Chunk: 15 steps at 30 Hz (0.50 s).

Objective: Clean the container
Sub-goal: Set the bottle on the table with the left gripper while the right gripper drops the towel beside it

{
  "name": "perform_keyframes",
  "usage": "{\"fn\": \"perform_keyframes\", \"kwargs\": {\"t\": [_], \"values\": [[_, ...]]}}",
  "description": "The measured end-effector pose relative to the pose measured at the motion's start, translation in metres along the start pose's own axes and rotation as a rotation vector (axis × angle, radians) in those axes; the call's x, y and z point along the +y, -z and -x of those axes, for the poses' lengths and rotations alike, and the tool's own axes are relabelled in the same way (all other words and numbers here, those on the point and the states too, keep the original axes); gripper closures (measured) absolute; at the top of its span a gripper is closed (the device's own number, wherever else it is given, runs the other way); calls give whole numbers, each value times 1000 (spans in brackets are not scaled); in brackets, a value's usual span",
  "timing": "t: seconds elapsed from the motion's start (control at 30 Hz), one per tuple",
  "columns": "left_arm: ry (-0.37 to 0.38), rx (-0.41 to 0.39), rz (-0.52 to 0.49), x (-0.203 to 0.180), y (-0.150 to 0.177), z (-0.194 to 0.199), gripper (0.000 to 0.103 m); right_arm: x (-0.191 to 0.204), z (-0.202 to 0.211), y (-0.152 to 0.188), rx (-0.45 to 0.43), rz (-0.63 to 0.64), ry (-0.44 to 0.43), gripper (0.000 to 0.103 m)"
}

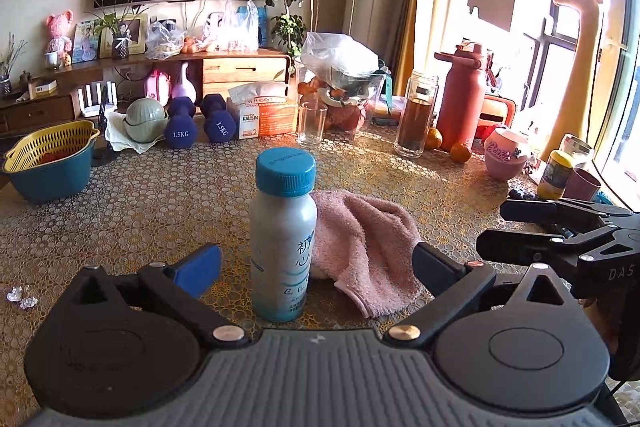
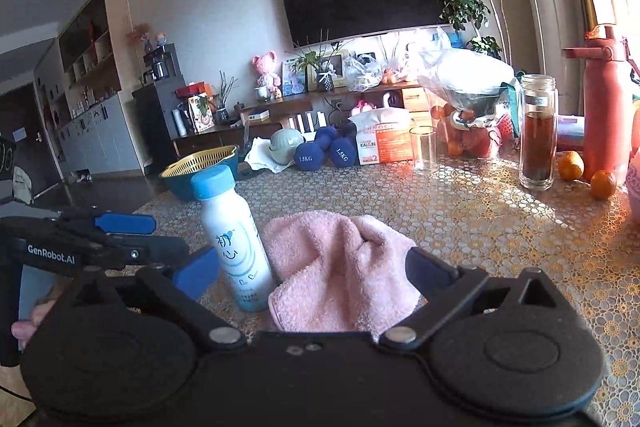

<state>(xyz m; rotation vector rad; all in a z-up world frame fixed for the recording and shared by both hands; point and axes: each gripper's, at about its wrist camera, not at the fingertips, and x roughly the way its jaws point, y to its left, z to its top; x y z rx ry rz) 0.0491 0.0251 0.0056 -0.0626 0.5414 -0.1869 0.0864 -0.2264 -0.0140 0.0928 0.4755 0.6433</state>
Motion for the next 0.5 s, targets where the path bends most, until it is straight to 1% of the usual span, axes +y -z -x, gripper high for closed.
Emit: {"fn": "perform_keyframes", "kwargs": {"t": [0.17,0.3,0.5], "values": [[-31,0,10,-1,2,-1,0,1,6,3,-29,-33,22,1],[-38,-1,33,1,4,-1,0,7,10,6,-53,-55,59,1],[-59,-7,40,2,6,2,0,12,13,13,-71,-90,128,1]]}}
